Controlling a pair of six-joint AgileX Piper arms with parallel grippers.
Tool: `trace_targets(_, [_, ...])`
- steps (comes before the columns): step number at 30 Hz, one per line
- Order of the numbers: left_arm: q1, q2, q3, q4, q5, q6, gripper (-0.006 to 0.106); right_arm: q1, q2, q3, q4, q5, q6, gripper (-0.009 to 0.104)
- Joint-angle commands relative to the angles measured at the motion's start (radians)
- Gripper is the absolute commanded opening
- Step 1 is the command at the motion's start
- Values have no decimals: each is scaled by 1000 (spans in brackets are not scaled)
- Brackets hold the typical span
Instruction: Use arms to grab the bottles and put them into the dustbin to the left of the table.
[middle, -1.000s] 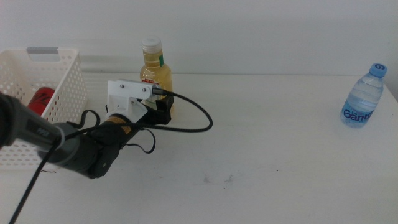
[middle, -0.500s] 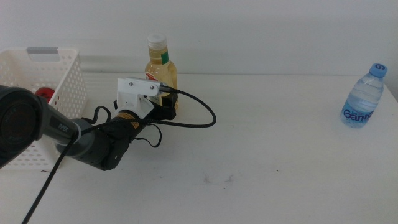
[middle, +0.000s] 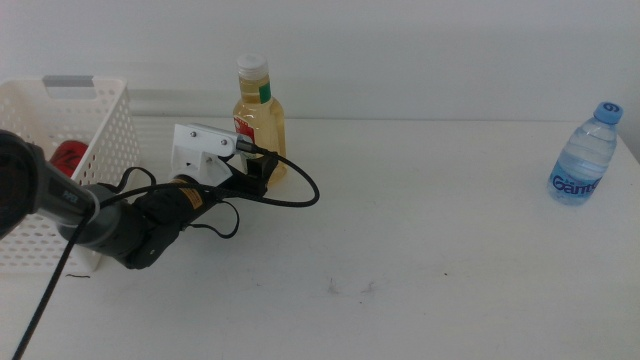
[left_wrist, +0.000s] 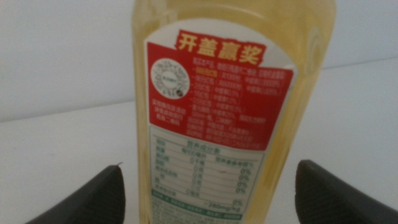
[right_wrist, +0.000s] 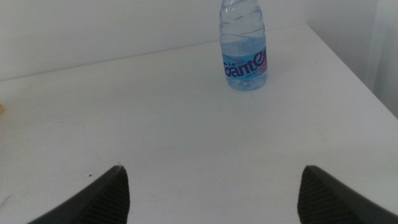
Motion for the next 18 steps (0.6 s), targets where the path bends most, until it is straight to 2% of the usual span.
trace_targets(1, [4,2,-6,20,-23,-19,94,-8,-5,3,-3,-9,-5,74])
trace_targets(9, [4,6,-68,38,-10,-21,94,-8,-5,3,-3,-9,-5,74])
trace_targets(18, [4,100,-197,142,-13,-97,94,-8,-5,3,-3,-9,-5,74])
